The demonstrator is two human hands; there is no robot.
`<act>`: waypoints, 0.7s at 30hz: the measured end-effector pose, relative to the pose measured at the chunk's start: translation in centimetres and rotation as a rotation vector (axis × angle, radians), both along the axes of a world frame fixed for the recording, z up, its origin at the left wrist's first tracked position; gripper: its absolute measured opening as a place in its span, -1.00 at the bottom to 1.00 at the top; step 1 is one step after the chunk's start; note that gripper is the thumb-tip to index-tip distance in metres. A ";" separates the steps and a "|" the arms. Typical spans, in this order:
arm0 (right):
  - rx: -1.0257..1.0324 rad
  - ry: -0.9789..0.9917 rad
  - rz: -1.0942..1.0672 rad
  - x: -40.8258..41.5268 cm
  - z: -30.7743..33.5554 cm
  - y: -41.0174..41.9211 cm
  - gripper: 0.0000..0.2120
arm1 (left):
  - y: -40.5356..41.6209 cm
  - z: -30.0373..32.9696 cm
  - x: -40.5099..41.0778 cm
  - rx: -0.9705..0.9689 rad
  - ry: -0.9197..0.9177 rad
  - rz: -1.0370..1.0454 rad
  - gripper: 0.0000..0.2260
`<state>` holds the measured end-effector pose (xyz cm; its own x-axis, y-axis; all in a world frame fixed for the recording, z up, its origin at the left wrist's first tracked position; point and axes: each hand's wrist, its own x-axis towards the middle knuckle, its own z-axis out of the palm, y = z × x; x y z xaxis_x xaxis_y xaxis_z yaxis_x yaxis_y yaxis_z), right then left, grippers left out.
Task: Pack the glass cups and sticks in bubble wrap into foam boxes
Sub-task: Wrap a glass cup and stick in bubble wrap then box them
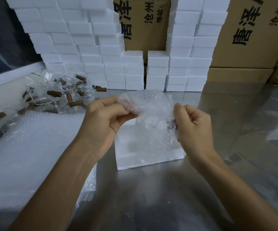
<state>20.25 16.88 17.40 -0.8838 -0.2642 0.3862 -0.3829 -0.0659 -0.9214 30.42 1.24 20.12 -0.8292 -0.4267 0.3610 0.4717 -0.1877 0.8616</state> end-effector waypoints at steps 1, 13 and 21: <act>-0.011 0.006 -0.012 0.0 0.0 0.0 -0.53 | 0.2 0.0 0.0 -0.077 -0.004 0.028 -0.77; -0.114 0.403 -0.035 1.5 0.2 -0.2 -0.60 | 1.4 -0.5 -0.2 -0.556 -0.184 0.175 -0.71; -0.122 0.512 -0.114 1.8 0.7 0.0 -0.63 | 2.0 -0.7 -0.1 -0.831 -0.263 -0.062 -0.75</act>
<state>22.00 16.84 18.12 -0.5950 -0.1040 0.7970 -0.7921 -0.0924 -0.6034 30.36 3.25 19.45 -0.9424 -0.0619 0.3287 0.2476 0.5315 0.8101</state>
